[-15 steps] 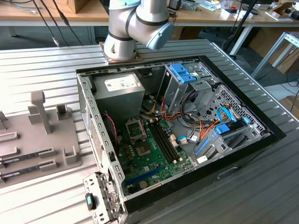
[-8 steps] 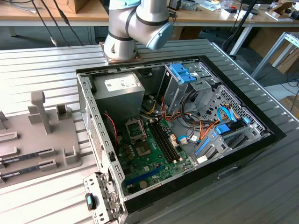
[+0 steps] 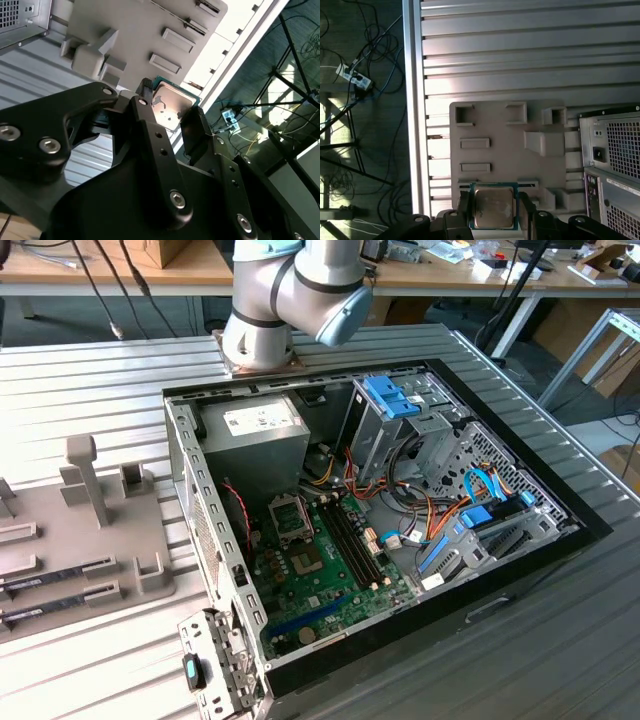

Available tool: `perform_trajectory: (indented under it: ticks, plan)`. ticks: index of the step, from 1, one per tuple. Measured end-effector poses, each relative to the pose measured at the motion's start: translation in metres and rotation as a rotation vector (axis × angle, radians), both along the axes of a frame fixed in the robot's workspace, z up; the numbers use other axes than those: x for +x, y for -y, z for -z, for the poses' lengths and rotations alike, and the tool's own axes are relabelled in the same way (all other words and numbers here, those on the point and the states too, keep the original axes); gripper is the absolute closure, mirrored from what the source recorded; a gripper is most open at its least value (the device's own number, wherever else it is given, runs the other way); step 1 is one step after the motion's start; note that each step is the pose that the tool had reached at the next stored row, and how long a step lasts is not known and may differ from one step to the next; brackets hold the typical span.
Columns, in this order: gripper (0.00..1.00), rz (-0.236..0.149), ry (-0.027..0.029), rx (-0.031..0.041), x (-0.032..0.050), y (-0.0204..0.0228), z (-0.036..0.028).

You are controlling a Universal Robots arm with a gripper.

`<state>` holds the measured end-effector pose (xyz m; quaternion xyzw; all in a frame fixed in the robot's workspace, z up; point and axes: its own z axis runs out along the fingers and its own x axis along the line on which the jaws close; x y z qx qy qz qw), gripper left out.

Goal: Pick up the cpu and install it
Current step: 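Pick up the cpu and move it towards the insertion slot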

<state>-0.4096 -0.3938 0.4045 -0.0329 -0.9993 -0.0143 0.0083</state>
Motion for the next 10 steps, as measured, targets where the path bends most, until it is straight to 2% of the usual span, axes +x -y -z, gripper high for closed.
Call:
perform_trajectory:
  ticks: [8, 10]
  plan:
    - [0.53, 0.0, -0.0081, 0.0002, 0.0175, 0.0004, 0.0031]
    - [0.53, 0.0, -0.0094, 0.0039, 0.0194, 0.0004, 0.0047]
